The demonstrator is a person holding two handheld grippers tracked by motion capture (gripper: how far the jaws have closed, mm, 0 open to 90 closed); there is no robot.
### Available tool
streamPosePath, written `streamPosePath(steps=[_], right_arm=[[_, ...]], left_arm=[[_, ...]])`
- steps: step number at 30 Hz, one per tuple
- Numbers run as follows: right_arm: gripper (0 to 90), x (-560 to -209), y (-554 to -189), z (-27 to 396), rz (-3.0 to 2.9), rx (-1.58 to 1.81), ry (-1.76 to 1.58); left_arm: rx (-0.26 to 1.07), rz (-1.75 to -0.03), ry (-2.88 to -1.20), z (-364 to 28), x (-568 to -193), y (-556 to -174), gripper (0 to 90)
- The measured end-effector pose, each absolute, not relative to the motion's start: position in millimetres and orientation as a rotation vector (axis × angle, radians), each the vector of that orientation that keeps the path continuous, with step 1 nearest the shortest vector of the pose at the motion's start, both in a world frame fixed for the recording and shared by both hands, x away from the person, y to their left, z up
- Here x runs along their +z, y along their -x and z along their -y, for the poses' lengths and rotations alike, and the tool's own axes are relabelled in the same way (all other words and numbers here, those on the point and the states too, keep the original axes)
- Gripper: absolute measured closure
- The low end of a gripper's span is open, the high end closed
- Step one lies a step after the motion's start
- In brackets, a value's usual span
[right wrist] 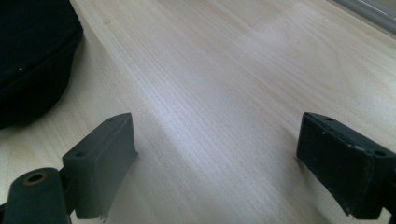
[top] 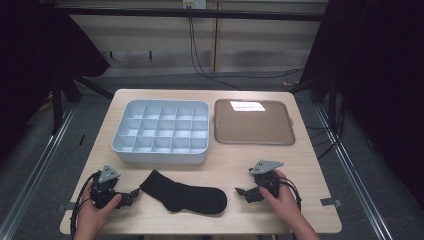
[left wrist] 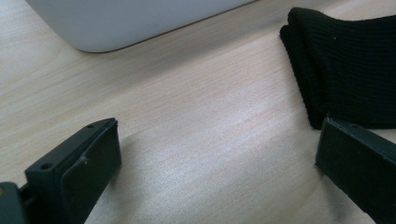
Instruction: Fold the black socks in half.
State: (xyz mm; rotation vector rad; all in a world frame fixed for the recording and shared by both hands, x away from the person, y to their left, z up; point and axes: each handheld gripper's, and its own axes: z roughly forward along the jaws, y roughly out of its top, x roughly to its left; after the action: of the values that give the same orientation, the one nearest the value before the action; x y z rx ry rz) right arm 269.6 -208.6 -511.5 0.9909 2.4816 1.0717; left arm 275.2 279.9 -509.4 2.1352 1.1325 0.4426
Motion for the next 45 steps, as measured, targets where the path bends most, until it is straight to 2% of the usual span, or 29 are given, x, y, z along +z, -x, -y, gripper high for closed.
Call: streamPosePath(steps=[32,40,45], right_arm=[[11.7,-512,-271,208,-2.480,1.077,-0.992],[26.1,-503,-266,209,-2.537,1.028,-0.990],[29.5,-499,-265,207,-2.574,1.012,-0.989]], left_arm=[[0.444,-1.152,-2.124,-278,-509,-275,0.0],[0.422,-1.217,-2.167,-274,-504,-280,0.0],[0.415,-1.250,-2.180,-275,-500,-280,4.8]])
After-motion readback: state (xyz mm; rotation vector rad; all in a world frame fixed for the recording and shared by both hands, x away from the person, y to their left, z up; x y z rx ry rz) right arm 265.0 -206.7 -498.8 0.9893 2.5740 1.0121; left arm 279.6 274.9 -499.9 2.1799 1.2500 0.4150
